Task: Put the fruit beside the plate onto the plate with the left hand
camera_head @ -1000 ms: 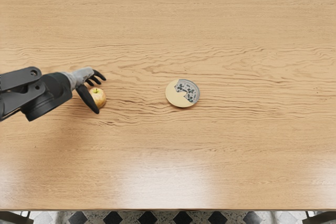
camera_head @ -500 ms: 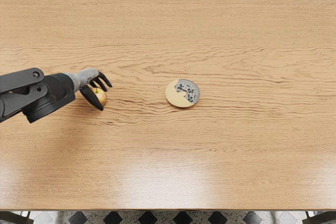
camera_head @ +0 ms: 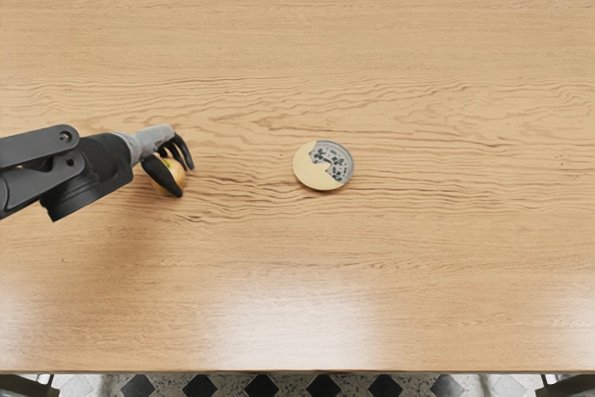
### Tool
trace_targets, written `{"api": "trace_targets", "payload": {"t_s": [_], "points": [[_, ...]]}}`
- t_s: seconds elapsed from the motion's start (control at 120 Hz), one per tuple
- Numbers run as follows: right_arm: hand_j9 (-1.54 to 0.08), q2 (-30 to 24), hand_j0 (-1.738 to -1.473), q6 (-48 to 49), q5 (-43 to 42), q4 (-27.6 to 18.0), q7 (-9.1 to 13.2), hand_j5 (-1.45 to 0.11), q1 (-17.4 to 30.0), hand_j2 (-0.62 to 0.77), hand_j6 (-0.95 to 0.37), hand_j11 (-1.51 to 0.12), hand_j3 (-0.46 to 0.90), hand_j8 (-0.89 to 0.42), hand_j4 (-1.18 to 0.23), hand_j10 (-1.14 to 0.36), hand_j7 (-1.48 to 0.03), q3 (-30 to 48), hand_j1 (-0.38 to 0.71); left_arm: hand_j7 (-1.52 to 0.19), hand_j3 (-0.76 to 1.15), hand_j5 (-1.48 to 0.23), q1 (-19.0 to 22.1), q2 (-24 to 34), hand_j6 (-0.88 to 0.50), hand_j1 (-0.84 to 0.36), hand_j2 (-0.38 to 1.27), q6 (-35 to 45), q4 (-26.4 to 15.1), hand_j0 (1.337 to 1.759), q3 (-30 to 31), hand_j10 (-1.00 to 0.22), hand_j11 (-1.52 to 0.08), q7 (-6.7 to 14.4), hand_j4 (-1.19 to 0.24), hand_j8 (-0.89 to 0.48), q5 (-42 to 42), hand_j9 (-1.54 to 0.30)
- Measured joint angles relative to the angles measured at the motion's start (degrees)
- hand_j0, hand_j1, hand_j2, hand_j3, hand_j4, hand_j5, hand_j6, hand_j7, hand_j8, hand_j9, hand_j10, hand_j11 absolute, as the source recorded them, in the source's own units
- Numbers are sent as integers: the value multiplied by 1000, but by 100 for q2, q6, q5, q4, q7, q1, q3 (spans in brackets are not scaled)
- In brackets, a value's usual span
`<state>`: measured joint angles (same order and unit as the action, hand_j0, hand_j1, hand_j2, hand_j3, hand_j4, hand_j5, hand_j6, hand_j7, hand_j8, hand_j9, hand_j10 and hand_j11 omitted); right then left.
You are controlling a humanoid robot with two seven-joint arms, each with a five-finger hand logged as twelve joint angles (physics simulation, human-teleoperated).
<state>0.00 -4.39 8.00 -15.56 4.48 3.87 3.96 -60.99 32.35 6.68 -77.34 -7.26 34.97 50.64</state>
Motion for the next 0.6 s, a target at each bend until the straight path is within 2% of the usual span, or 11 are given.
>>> {"api": "trace_targets", "payload": {"t_s": [0.017,0.092,0.117,0.275,0.367,0.392,0.467,0.533,0.6], "points": [[-47,0,-1658,0,0,0,0,-47,0,-8,-36,-47,0,-36,-36,-36,-47,0,-305,-1016,0,-998,0,0,-482,-268,163,-3,1,1644,2,-436,-1056,0,-757,-311,-2,-1041],[-47,0,-1658,0,0,0,0,-47,0,-8,-36,-47,0,-36,-36,-36,-47,0,-305,-1091,0,-1067,-1,0,-426,-369,349,-17,7,1641,8,-399,-1108,6,-778,-243,-4,-1100],[-47,0,-1658,0,0,0,0,-47,0,-8,-36,-47,0,-36,-36,-36,-47,0,-305,-1111,0,-1084,-3,0,-411,-334,280,-19,7,1639,9,-391,-1127,5,-783,-231,-4,-1114],[-47,0,-1658,0,0,0,0,-47,0,-7,-36,-47,0,-36,-36,-36,-47,0,-305,-1161,0,-1134,-18,0,-404,-327,284,-15,5,1639,12,-377,-1169,4,-820,-232,-58,-1165],[-47,0,-1658,0,0,0,0,-47,0,-7,-36,-47,0,-36,-36,-36,-47,0,-305,-1179,0,-1153,-18,15,-383,-353,326,-16,2,1639,9,-357,-1183,3,-829,-207,-83,-1183],[-47,0,-1658,0,0,0,0,-47,0,-7,-36,-47,0,-36,-36,-36,-47,0,-305,-1187,0,-1163,-29,17,-365,-375,382,-20,0,1639,10,-357,-1186,3,-828,-191,-95,-1189],[-47,0,-1658,0,0,0,0,-47,0,-7,-36,-47,0,-36,-36,-36,-47,0,-305,-1208,0,-1193,-165,71,-324,-424,480,-48,-4,1639,13,-326,-1192,3,-823,-153,-171,-1208],[-47,0,-1658,0,0,0,0,-47,0,-7,-36,-47,0,-36,-36,-36,-47,0,-305,-1214,0,-1198,-325,105,-325,-407,399,-87,-5,1640,16,-324,-1188,4,-828,-156,-277,-1214],[-47,0,-1658,0,0,0,0,-47,0,-7,-36,-47,0,-36,-36,-36,-47,0,-305,-1221,0,-1207,-560,91,-330,-400,399,-181,-7,1640,19,-336,-1190,5,-828,-161,-477,-1221]]}}
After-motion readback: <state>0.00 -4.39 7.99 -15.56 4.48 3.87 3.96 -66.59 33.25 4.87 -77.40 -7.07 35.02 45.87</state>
